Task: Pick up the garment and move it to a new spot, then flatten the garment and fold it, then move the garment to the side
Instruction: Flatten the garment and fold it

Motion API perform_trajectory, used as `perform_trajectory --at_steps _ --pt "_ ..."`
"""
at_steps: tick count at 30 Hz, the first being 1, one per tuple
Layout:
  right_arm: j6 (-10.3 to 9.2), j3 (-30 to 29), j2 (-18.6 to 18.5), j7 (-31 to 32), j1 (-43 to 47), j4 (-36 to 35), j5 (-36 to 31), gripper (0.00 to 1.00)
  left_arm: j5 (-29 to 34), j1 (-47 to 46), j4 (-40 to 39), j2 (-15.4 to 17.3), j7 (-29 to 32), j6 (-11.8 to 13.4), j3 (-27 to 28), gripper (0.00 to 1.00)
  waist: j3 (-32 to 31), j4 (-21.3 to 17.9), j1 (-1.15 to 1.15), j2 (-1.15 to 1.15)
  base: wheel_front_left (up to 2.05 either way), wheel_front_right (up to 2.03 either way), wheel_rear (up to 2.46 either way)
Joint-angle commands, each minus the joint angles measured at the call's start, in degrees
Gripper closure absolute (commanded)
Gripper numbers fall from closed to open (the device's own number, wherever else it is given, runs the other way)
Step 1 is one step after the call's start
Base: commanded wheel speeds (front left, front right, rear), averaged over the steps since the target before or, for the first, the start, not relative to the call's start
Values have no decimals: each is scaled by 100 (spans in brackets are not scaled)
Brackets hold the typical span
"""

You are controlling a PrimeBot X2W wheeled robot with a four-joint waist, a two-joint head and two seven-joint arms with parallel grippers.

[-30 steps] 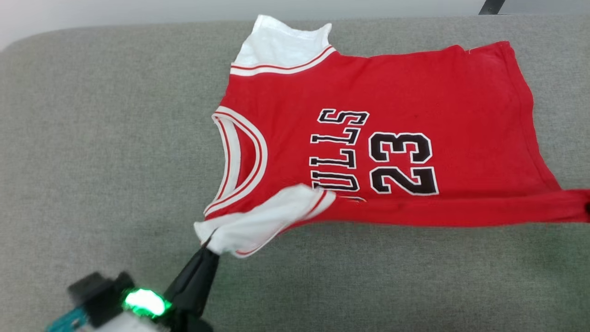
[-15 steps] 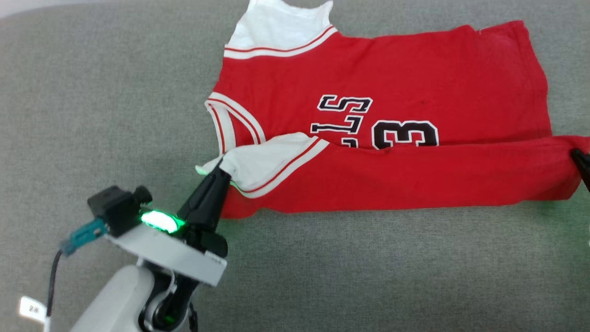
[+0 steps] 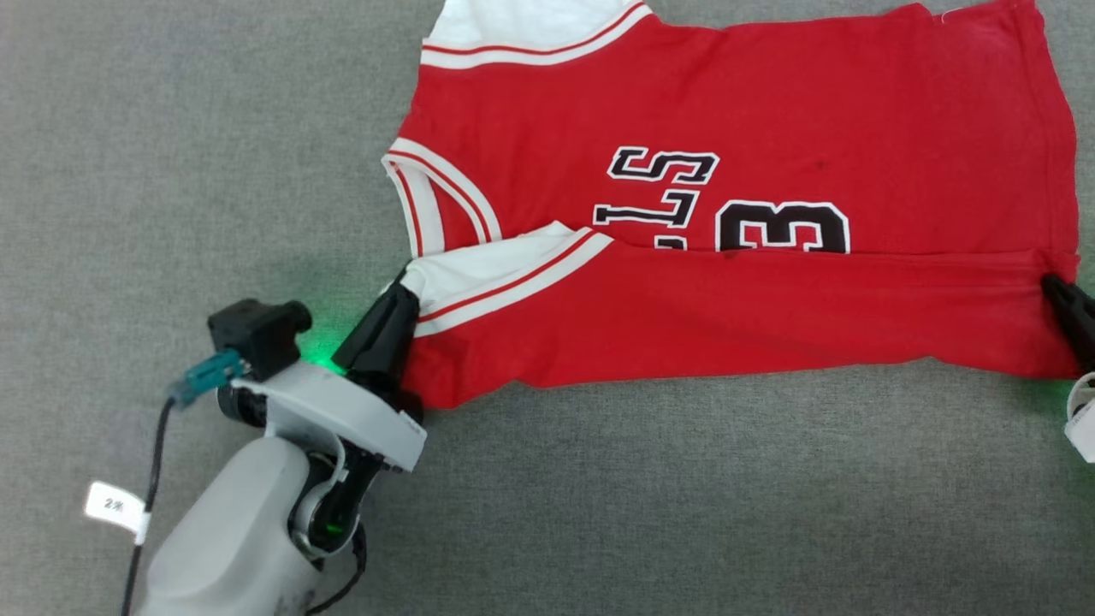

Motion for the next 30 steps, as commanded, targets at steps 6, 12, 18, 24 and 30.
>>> perform_trajectory --at_steps 6,12,18,24,30 --pt "-9 353 56 -246 -162 301 -12 56 193 -197 608 56 1 -10 -190 0 -149 -7 0 0 0 0 0" --pt "-9 406 97 -630 -122 362 17 0 512 -306 536 517 226 83 -332 0 -596 2 0 0 0 0 0" --pt "-9 445 180 -763 31 272 53 0 574 -381 -228 1216 1144 388 -327 0 -989 -18 0 0 0 0 0" --pt "-9 399 226 -736 120 123 65 0 26 -407 -1375 1672 2917 618 -450 0 -1083 -75 0 0 0 0 0" --pt "-9 346 322 -741 150 40 41 0 -979 -306 -2000 1878 5043 868 -767 0 -1035 -222 0 0 0 0 0"
